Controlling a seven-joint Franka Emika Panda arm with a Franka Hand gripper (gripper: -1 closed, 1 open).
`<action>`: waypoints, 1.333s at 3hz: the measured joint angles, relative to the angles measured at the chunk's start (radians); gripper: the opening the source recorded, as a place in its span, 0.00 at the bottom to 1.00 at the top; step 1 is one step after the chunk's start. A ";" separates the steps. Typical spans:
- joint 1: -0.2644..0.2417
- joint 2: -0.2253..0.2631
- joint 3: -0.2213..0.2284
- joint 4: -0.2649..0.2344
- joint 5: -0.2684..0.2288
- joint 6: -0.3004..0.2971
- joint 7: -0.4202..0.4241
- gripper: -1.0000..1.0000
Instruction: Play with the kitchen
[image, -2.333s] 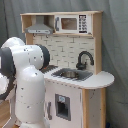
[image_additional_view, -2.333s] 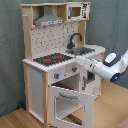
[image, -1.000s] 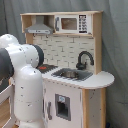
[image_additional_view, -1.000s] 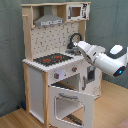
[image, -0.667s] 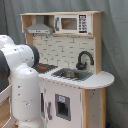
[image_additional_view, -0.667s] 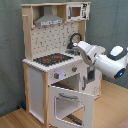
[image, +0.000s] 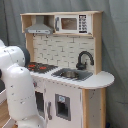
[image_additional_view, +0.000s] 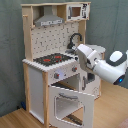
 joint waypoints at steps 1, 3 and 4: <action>0.016 -0.050 0.001 0.036 0.019 0.000 0.075 1.00; 0.067 -0.152 0.003 0.138 0.065 0.008 0.202 1.00; 0.074 -0.211 0.003 0.165 0.095 0.033 0.294 1.00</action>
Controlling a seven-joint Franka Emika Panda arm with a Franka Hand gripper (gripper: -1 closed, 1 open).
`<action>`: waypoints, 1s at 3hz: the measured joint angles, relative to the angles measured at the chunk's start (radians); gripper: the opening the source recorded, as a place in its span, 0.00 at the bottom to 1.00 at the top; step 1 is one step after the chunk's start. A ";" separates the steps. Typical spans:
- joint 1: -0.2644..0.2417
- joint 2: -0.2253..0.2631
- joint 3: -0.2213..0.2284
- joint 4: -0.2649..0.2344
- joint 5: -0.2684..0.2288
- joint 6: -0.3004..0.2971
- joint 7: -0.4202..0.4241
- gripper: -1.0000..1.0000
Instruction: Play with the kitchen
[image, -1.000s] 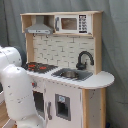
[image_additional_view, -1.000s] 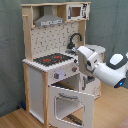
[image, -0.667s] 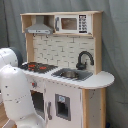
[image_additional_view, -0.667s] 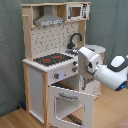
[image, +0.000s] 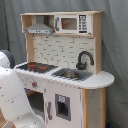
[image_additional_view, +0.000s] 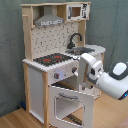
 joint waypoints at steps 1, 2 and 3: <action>0.000 -0.052 -0.001 0.004 0.022 0.028 0.091 1.00; -0.001 -0.109 -0.001 0.018 0.045 0.074 0.167 1.00; -0.001 -0.178 -0.001 0.062 0.074 0.137 0.219 1.00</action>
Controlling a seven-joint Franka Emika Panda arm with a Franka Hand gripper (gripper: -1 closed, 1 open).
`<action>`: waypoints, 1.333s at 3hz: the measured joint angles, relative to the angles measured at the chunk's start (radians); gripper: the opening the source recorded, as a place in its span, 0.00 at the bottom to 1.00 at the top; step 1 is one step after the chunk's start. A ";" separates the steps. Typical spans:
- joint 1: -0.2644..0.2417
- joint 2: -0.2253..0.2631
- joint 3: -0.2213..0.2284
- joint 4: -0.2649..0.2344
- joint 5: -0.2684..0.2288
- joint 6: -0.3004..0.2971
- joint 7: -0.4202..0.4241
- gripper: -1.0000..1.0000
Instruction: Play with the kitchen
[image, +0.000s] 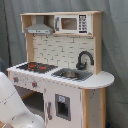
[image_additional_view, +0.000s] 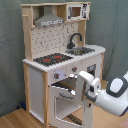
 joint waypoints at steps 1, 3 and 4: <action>0.000 -0.060 0.000 0.055 0.031 0.049 0.023 1.00; -0.016 -0.208 -0.006 0.141 0.100 0.144 0.082 1.00; -0.036 -0.268 -0.004 0.141 0.112 0.221 0.120 1.00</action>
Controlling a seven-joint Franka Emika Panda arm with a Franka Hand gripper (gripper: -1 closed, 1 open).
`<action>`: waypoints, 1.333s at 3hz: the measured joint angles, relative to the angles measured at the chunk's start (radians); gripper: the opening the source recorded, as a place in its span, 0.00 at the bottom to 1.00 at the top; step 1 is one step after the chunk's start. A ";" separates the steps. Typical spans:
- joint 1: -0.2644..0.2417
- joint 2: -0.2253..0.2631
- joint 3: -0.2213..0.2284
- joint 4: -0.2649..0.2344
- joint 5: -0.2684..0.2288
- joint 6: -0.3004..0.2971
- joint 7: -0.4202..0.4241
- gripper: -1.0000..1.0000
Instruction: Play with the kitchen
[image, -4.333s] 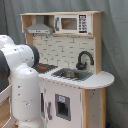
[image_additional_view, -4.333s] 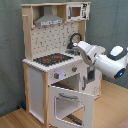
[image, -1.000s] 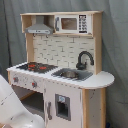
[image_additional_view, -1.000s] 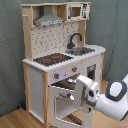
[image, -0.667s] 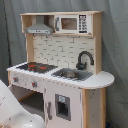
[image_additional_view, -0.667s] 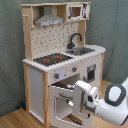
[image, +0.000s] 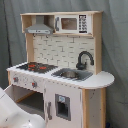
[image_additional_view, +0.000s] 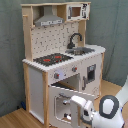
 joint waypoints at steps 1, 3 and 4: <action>-0.039 -0.087 -0.020 0.003 0.013 0.031 0.010 1.00; -0.080 -0.202 -0.001 -0.002 0.148 0.027 0.037 1.00; -0.079 -0.205 -0.003 -0.037 0.235 -0.011 0.040 1.00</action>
